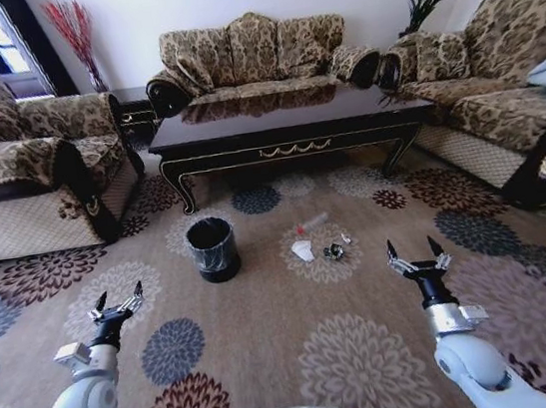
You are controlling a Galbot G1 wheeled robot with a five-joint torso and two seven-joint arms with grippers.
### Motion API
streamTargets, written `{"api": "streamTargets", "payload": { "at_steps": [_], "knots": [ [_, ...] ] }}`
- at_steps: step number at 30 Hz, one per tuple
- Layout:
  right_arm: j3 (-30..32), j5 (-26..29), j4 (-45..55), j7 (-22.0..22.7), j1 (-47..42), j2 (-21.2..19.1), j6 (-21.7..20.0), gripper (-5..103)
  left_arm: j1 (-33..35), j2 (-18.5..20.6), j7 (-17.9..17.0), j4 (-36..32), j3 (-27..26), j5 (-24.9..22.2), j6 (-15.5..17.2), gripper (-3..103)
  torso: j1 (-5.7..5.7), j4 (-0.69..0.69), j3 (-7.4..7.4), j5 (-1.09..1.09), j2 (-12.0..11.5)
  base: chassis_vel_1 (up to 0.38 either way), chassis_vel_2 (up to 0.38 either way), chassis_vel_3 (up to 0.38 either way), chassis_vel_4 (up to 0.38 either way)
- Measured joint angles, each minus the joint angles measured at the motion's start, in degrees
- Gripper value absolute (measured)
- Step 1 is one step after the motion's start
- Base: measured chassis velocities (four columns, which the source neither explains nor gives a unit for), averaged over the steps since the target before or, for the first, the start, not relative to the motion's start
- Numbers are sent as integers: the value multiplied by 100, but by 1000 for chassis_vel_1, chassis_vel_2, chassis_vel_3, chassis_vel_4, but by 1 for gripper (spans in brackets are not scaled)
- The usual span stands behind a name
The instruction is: Move to the front of the table and pick up the trash from the floor, then place it into the trash bin.
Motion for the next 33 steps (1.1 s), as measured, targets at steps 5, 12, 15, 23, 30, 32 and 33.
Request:
{"api": "streamTargets", "payload": {
  "at_steps": [5, 12, 15, 23, 30, 32, 33],
  "knots": [
    [-105, -15, 22, 106, 27, 10, -9, 100, 23, -84, -75, -137, 60, 43, 30, 100, 0, 0, 1, -2, 1, -343, 348, 350, -358],
    [-187, -64, 1, 106, 47, 5, 4, 100, 30, -31, -205, -387, 55, -11, 67, 100, 5, 0, 5, -1, 0, -250, 254, 243, -234],
    [-198, -81, -33, 102, 45, 5, 30, 100, 12, 10, -329, -493, 53, -41, 165, 100, 3, 1, 4, 1, 1, -23, 38, 41, -17],
    [-401, -122, -98, 109, 177, -58, 47, 100, -52, 427, -1012, -825, 177, -376, 676, 100, -2, 1, 1, 0, 5, 35, -33, -28, 29],
    [-478, -212, -125, 232, 217, -59, 20, 100, -414, 1148, -1675, -853, 228, -1380, 1261, 100, 0, 0, 4, -1, 5, 0, 0, 0, 0],
    [-524, -254, -150, 261, 241, -51, 13, 100, -624, 1538, -1876, -855, 258, -1978, 1626, 100, 0, 0, 3, -1, 5, 0, 0, 0, 0],
    [-524, -254, -150, 261, 241, -51, 13, 100, -624, 1538, -1876, -855, 258, -1978, 1626, 100, 0, 0, 3, -1, 5, 0, 0, 0, 0]
  ]
}}
